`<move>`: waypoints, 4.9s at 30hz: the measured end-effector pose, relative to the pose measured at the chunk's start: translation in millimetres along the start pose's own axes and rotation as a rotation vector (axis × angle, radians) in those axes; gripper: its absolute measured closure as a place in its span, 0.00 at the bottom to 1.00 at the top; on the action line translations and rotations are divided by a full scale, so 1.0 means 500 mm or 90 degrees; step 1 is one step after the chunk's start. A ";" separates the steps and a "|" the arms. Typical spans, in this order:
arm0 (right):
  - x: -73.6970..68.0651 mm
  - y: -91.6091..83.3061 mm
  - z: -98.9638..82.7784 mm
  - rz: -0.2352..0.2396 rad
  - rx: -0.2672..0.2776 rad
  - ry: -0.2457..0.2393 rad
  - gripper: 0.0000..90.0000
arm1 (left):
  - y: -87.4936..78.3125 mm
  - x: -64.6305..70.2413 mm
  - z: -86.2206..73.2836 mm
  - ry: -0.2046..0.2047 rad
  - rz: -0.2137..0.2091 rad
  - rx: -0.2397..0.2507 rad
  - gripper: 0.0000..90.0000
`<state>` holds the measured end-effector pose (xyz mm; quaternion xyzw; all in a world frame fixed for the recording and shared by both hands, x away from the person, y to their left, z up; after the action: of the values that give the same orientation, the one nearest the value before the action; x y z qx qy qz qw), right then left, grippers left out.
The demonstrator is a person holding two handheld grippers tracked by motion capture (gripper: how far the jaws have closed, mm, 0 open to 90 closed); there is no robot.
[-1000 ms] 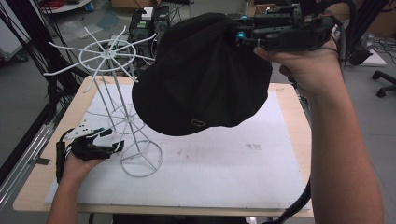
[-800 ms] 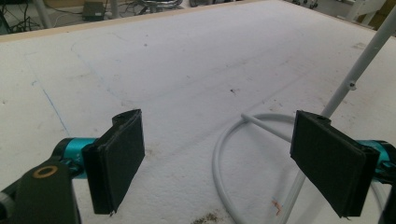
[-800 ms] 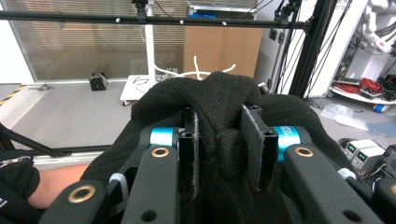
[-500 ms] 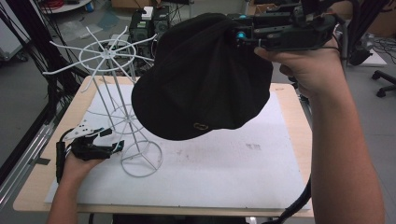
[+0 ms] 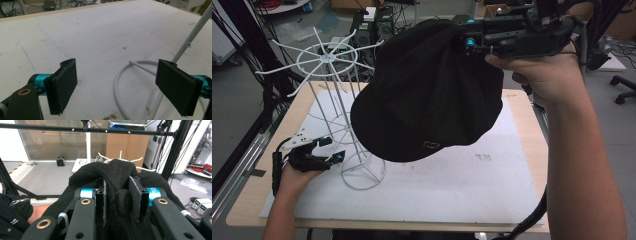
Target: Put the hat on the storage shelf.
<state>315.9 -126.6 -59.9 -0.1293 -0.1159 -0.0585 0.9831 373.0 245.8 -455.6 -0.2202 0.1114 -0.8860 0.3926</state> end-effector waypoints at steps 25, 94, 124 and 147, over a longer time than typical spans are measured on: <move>-0.013 0.056 0.038 0.082 0.018 -0.023 0.78 | 0.001 0.002 -0.001 -0.001 0.001 0.001 0.20; 0.049 0.174 -0.266 0.069 -0.083 0.103 0.59 | 0.000 -0.002 -0.003 0.000 0.003 -0.004 0.20; 0.050 0.167 -0.294 0.031 -0.093 0.121 0.40 | 0.002 -0.003 -0.005 0.001 0.004 -0.007 0.20; 0.050 0.158 -0.296 0.001 -0.104 0.101 0.23 | 0.001 -0.004 -0.004 -0.001 0.004 -0.005 0.20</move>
<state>382.9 -92.8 -211.8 -0.2039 -0.0325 -0.0772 0.9754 373.5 246.8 -458.2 -0.2217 0.1152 -0.8843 0.3946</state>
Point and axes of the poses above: each handheld gripper's, and its own axes: y roughly forward along the jaws, z roughly out of its top, x roughly to its right, the point moved 8 cm from there along y, roughly forward along the jaws, and after that the axes turned 12 degrees about -y, right-handed, at the moved point
